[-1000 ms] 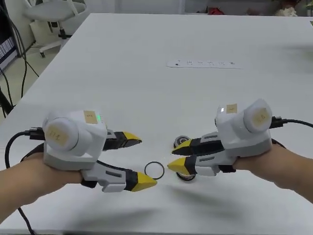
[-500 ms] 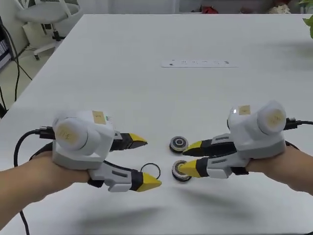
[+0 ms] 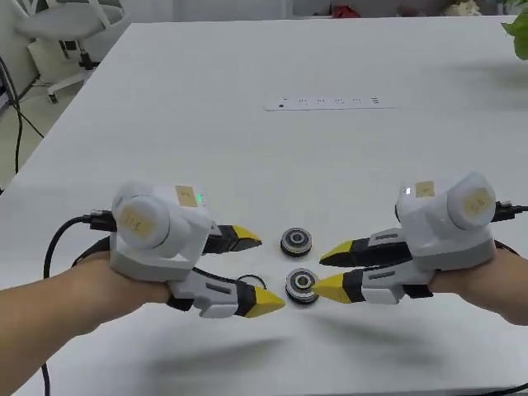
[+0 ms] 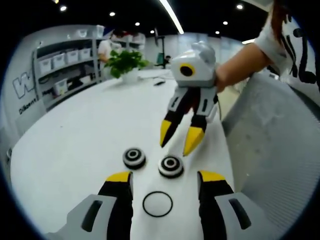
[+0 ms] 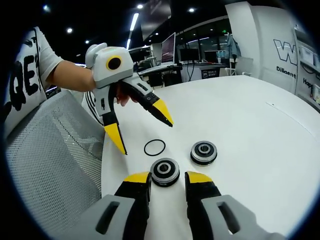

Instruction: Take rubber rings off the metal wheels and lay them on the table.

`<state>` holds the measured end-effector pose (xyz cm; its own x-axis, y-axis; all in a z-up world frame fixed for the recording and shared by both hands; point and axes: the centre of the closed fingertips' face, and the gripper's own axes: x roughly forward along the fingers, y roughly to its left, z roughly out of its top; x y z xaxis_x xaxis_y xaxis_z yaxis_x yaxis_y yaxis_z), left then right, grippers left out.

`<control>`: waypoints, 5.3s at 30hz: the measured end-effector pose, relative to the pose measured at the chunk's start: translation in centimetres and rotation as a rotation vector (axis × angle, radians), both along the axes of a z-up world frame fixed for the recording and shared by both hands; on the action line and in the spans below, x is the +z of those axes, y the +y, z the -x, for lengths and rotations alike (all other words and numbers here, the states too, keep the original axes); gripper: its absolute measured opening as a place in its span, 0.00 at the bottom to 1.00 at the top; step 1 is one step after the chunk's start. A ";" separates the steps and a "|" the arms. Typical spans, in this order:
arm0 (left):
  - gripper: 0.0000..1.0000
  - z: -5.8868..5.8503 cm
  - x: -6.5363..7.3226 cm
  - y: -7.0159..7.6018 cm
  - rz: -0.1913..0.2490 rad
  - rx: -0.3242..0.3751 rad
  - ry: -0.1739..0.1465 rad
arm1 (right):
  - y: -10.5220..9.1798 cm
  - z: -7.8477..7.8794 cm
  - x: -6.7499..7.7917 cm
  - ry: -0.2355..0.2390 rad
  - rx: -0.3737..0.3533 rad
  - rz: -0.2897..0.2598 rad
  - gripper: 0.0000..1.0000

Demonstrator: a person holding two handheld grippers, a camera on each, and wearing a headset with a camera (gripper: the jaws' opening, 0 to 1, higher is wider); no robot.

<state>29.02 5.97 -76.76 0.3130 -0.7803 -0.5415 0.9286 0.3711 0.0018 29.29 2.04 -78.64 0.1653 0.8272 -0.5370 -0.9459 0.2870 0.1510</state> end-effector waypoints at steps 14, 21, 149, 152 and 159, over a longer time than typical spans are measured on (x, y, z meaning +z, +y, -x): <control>0.41 -0.1 -1.0 -1.4 0.001 -0.015 0.031 | -0.4 0.1 -1.7 0.005 0.010 0.036 0.20; 0.34 0.1 -1.5 -2.2 -0.002 -0.034 0.042 | -0.3 0.1 -2.0 0.014 0.009 0.033 0.18; 0.56 2.1 1.8 0.2 0.061 0.015 -0.022 | 1.6 0.2 2.4 0.175 -0.098 -0.169 0.00; 0.57 2.2 2.0 0.8 0.064 0.026 -0.025 | 1.9 0.3 2.4 0.176 -0.090 -0.166 0.00; 0.60 2.0 2.3 2.2 0.074 0.066 -0.038 | 3.0 0.1 2.5 0.177 -0.075 -0.165 0.00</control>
